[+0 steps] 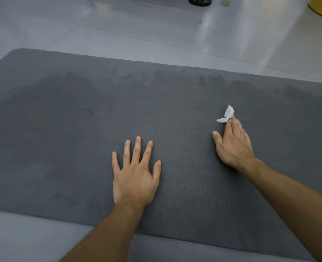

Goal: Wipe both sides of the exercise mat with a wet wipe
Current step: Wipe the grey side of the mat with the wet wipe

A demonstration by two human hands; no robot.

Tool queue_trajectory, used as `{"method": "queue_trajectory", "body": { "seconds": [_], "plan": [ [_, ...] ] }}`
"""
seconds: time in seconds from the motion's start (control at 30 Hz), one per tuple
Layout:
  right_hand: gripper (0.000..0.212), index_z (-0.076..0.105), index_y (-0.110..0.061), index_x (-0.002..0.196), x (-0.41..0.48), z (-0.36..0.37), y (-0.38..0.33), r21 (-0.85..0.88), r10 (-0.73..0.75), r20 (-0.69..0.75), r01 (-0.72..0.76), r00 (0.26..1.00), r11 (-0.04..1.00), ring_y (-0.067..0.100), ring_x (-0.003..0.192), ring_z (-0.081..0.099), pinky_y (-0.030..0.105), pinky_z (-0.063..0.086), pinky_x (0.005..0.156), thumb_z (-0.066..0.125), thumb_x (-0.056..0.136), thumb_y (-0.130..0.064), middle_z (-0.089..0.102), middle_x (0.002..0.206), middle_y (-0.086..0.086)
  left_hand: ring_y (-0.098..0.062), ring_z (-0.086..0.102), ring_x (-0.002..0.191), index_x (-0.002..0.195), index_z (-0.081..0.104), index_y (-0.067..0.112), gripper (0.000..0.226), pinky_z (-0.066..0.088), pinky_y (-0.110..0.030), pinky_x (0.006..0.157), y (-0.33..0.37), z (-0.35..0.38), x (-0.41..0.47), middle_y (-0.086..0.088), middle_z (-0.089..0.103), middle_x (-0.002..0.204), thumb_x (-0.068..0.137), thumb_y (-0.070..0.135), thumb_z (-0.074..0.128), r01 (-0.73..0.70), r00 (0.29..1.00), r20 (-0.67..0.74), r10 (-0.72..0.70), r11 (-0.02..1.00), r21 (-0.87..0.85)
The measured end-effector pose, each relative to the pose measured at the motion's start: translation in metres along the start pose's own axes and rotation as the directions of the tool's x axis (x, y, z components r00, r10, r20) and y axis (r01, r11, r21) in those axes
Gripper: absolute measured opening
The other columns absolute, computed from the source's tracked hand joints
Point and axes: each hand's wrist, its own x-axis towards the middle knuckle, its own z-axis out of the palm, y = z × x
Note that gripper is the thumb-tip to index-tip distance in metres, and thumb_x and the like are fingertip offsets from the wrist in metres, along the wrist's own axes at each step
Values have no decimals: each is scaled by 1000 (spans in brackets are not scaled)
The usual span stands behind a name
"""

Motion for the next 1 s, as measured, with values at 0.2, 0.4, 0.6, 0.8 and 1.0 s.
{"method": "queue_trajectory", "body": {
  "seconds": [0.2, 0.4, 0.6, 0.8, 1.0],
  "plan": [
    [79, 14, -3, 160, 4, 12, -86, 20, -255, 95, 254, 962, 967, 19, 157, -1, 37, 2, 127, 22, 103, -58, 6, 170, 8, -21, -17, 156, 161, -8, 40, 69, -5, -57, 124, 1, 1, 0, 7, -14, 170, 97, 65, 0, 7, 1000, -13, -7, 1000, 2],
    [84, 9, -13, 163, -45, 11, -106, 15, -575, 190, 584, 795, 812, 7, 155, -11, 32, -3, 126, 4, 97, -65, -1, 171, -2, -22, -13, 157, 162, -3, 39, 69, -3, -57, 125, 1, 0, 0, 6, -9, 171, 97, 64, 2, 6, 1000, -17, -6, 1000, 4],
    [81, 15, -13, 162, -62, -9, -22, -180, -452, 162, 477, 877, 860, 9, 156, -3, 35, 3, 127, 2, 99, -63, 8, 170, -1, -21, -14, 157, 162, -4, 39, 70, -4, -57, 125, 1, -1, -1, 6, -11, 171, 97, 64, 0, 8, 1000, -9, -8, 1000, 2],
    [85, 36, -9, 151, -13, -30, 47, -124, -17, 17, 19, 1000, 992, 25, 149, 28, 47, 22, 123, 13, 96, -69, 38, 155, 9, -23, -16, 157, 162, -7, 38, 70, -4, -57, 125, 2, -2, -1, 5, -15, 170, 96, 63, -2, 0, 1000, 9, 0, 1000, 2],
    [89, 27, -5, 155, 47, -16, -19, 97, 7, 56, -13, 998, 995, 24, 153, 17, 45, 18, 124, 17, 95, -70, 22, 165, 10, -23, -20, 156, 161, -10, 37, 69, -7, -57, 124, 2, -4, -1, 5, -18, 169, 97, 63, -1, 0, 1000, 4, 0, 1000, -8]
  ]
}}
